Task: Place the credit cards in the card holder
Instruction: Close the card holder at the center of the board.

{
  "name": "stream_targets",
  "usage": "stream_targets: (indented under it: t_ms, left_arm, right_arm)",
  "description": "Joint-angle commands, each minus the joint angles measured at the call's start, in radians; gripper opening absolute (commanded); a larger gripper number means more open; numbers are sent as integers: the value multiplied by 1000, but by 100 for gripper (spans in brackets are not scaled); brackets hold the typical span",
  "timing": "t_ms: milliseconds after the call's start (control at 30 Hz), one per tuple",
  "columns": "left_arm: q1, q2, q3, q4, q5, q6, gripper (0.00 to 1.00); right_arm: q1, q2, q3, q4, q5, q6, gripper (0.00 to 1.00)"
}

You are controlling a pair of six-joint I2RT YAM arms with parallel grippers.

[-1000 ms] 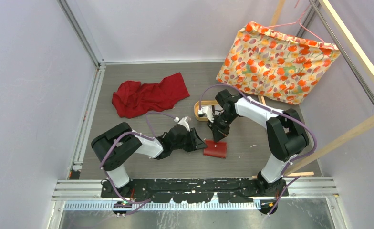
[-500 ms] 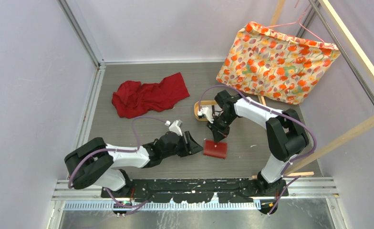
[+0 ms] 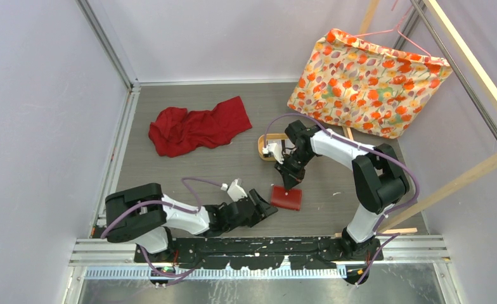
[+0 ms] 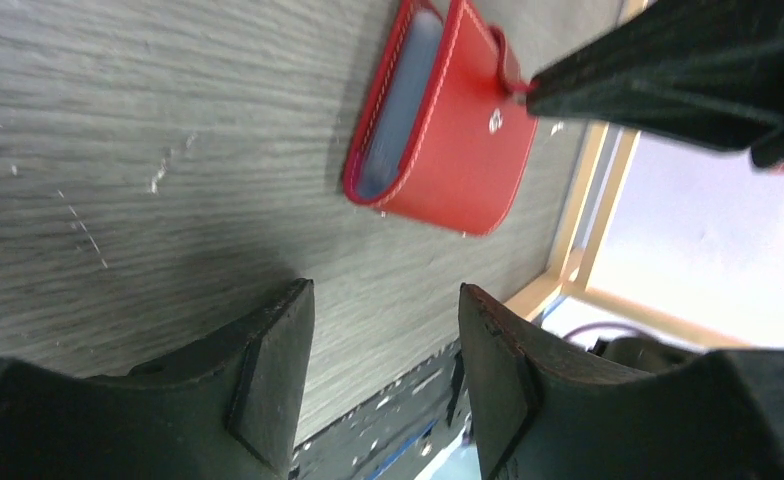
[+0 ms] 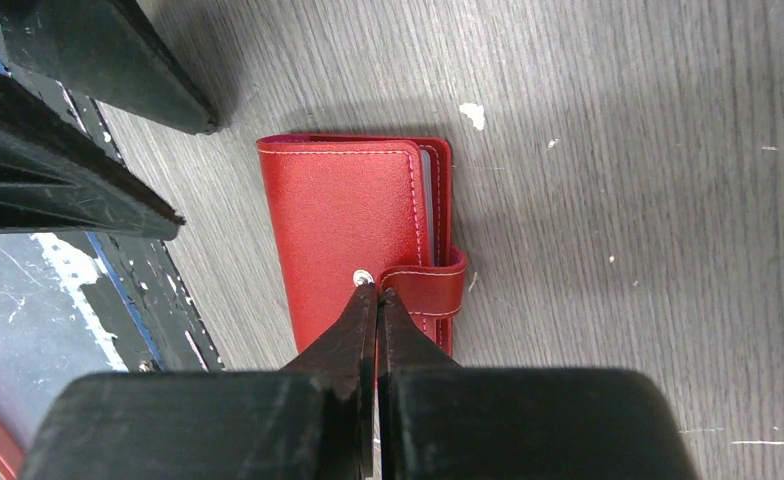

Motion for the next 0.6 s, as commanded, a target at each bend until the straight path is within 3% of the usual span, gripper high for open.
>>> stream_targets:
  t_ms: [0,200,567]
  left_arm:
    - [-9,26,62,-83,-161,-176,56]
    - [-9,88,129,-223,-168,-372,53]
    - [-10,105,225,-407,-196,-453,42]
  right_arm:
    - [6,-12,-8,5,-2,2,1]
    - [8,-17,-13,-1,-5,-8,1]
    - [28,-31,-36,7,9,-15,1]
